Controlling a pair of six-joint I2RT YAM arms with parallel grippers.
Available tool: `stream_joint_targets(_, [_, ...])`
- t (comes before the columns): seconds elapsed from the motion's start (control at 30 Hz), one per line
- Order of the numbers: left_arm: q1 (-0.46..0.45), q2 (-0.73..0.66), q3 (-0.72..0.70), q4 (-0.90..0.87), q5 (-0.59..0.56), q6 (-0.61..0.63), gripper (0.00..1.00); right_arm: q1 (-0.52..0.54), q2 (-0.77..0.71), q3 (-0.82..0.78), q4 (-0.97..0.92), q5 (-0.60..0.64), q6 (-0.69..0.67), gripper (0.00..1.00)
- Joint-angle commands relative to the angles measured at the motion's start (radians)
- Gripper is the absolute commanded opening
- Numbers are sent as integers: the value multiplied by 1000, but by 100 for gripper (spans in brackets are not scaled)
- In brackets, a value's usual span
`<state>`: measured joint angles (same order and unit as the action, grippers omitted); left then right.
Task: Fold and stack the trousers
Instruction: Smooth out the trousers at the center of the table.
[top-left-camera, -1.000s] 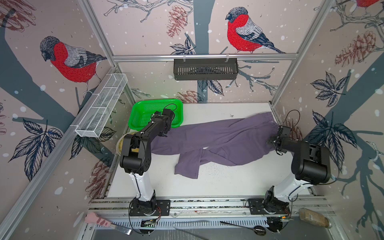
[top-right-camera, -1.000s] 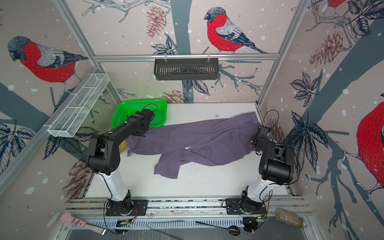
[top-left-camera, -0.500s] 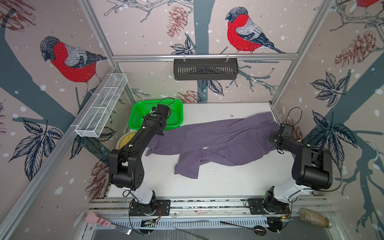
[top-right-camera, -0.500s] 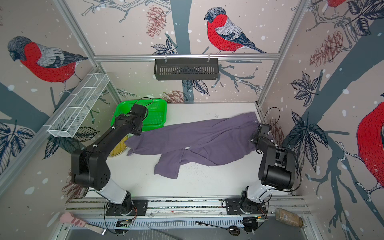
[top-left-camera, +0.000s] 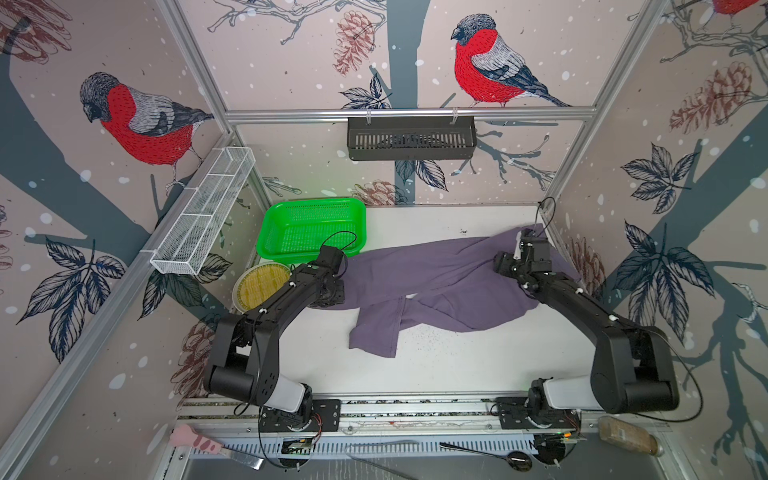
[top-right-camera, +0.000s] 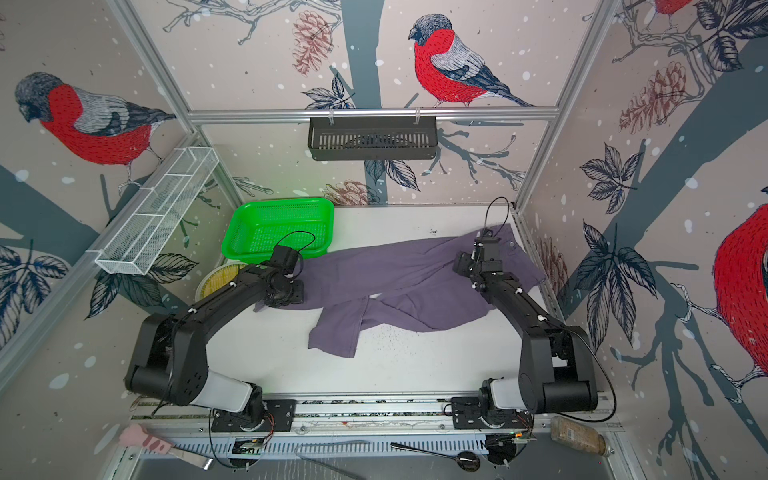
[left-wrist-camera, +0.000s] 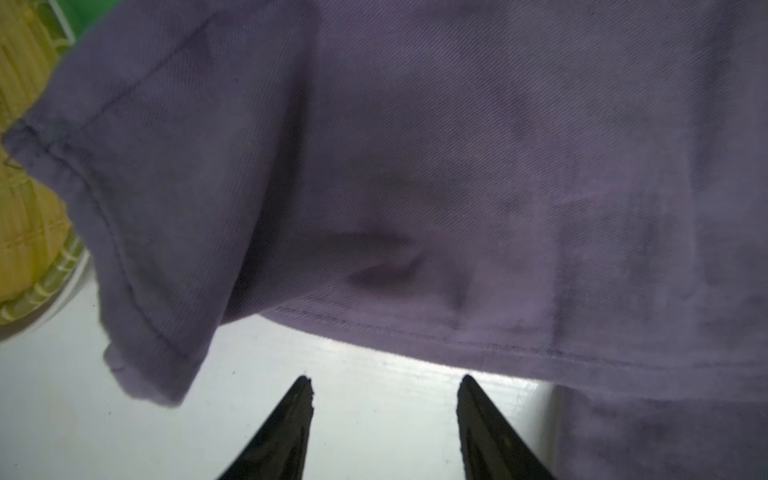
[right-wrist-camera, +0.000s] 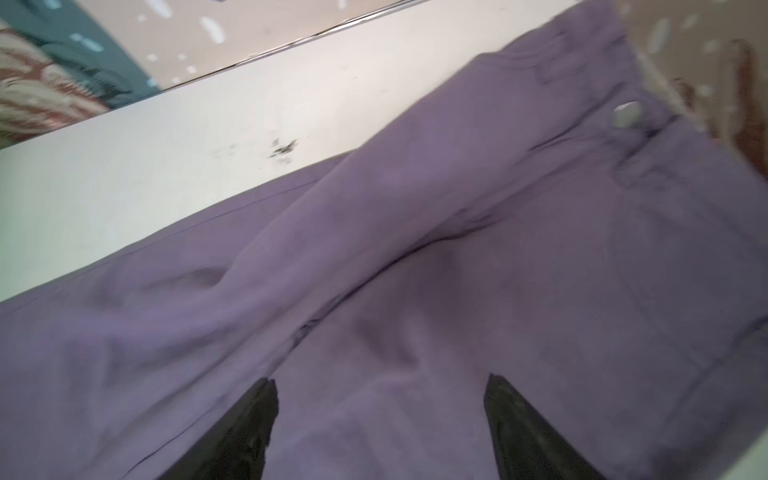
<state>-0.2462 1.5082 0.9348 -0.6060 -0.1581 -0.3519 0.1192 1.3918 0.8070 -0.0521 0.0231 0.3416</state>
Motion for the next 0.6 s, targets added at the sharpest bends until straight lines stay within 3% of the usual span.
stream_joint_targets(0.0, [-5, 48, -5, 79, -33, -28, 57, 87, -11, -11, 6, -52, 35, 82])
stream_joint_targets(0.23, [-9, 132, -38, 152, 18, -55, 52, 231, 5, -41, 50, -91, 56, 82])
stream_joint_targets(0.57, [-54, 170, -81, 102, 115, -75, 48, 258, 8, -61, 39, -52, 49, 82])
